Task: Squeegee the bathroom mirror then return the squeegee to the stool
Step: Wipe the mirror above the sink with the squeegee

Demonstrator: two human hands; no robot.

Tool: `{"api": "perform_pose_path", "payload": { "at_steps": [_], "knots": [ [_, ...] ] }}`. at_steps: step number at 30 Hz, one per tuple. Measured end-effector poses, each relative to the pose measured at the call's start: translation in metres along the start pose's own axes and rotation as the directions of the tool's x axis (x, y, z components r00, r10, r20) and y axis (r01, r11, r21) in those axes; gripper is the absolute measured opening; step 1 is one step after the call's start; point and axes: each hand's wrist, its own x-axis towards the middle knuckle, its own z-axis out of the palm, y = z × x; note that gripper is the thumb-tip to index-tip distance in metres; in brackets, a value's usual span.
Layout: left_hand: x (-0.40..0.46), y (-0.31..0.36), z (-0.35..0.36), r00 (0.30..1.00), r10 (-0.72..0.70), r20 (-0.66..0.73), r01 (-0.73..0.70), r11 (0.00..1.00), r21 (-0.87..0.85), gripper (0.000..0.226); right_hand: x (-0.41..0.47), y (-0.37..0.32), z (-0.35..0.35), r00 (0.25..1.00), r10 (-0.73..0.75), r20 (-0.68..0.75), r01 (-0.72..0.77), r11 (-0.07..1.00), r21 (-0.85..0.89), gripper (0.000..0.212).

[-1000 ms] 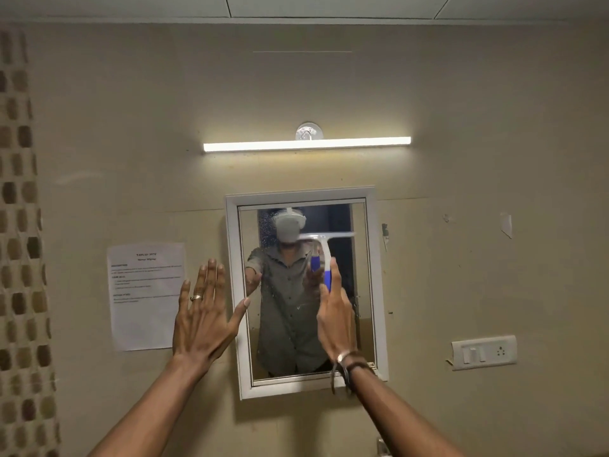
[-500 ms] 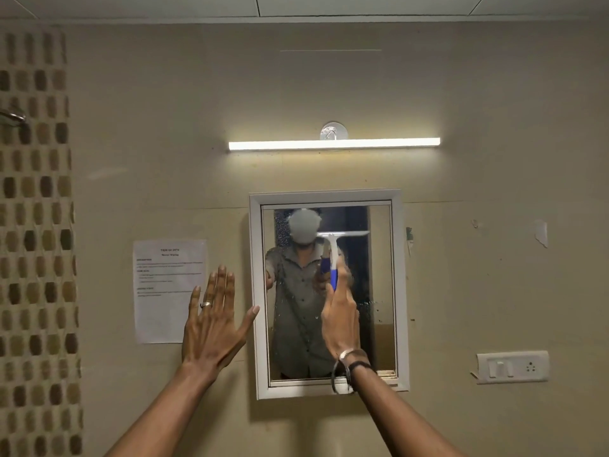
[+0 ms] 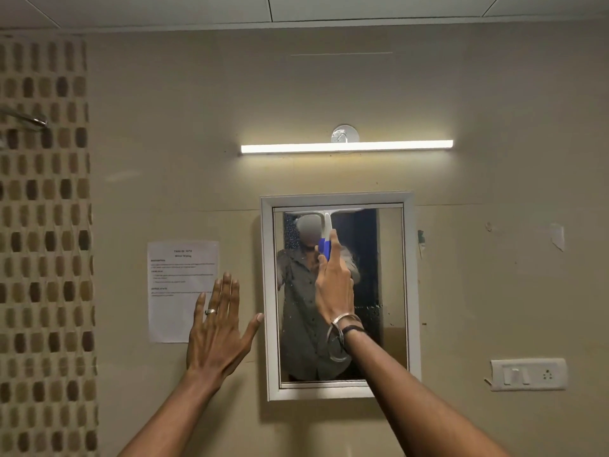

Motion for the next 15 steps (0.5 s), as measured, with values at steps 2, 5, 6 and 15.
{"api": "perform_pose_path", "payload": {
  "at_steps": [2,5,6,15],
  "knots": [
    [-0.002,-0.003,-0.002,1.0,-0.003,0.005,0.003,1.0,0.009,0.092,-0.006,0.0,0.004,1.0,0.021,0.005,-0.021,0.999,0.027,0.059],
    [-0.007,-0.01,-0.002,1.0,-0.01,0.01,0.01,1.0,0.024,0.091,-0.03,0.013,0.01,0.999,0.037,0.024,-0.038,0.997,0.06,0.061],
    [-0.008,-0.012,-0.003,1.0,-0.014,0.009,0.014,1.0,0.025,0.091,-0.04,0.019,0.013,0.998,0.05,0.031,-0.051,0.997,0.062,0.063],
    [-0.015,-0.021,-0.009,1.0,-0.023,0.015,0.023,1.0,0.02,0.09,-0.068,0.012,0.013,0.995,0.1,0.008,-0.101,0.992,0.075,0.053]
  ]
}}
